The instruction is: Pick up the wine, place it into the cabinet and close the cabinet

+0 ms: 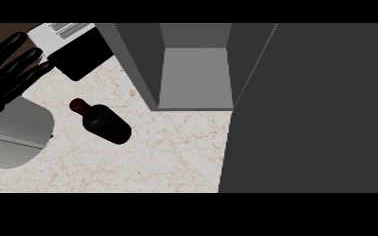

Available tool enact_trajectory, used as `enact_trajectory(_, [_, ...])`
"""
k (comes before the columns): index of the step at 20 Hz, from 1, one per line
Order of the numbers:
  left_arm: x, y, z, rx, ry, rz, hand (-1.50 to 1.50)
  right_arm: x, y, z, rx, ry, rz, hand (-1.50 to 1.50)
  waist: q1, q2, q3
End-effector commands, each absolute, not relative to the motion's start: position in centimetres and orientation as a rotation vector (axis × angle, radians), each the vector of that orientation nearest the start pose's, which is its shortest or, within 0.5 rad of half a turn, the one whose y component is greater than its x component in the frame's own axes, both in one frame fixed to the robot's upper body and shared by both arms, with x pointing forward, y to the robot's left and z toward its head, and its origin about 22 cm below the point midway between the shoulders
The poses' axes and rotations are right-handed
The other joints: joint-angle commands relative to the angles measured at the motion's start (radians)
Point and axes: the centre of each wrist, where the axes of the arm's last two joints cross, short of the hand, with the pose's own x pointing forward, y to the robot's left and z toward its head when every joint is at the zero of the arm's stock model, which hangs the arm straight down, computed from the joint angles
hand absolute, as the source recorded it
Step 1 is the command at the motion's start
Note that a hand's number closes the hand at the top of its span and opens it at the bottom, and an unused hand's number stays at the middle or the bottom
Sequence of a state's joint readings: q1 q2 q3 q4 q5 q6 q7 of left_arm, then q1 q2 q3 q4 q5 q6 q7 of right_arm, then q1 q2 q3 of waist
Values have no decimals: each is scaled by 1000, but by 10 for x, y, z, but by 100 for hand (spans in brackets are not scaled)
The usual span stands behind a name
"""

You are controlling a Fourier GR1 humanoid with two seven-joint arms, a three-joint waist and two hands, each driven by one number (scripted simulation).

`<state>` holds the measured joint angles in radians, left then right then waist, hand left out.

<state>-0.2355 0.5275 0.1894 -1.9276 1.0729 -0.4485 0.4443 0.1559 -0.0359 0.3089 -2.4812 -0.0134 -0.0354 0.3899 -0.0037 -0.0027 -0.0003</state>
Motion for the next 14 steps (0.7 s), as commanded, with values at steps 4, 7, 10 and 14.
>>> enact_trajectory(4, [262, 325, 216, -748, -1707, -424, -150, 106, -190, 206, 256, -1954, 106, -150, -2, 2, -1])
enact_trajectory(7, [245, 313, 219, -753, -1695, -443, -150, 98, -183, 200, 245, -1937, 92, -150, -3, -2, 0])
enact_trajectory(10, [258, 326, 213, -729, -1695, -415, -150, 102, -177, 203, 255, -1953, 106, -150, -7, 0, -1])
enact_trajectory(14, [255, 320, 211, -702, -1681, -442, -150, 106, -168, 201, 240, -1953, 116, -150, -7, -1, -1])
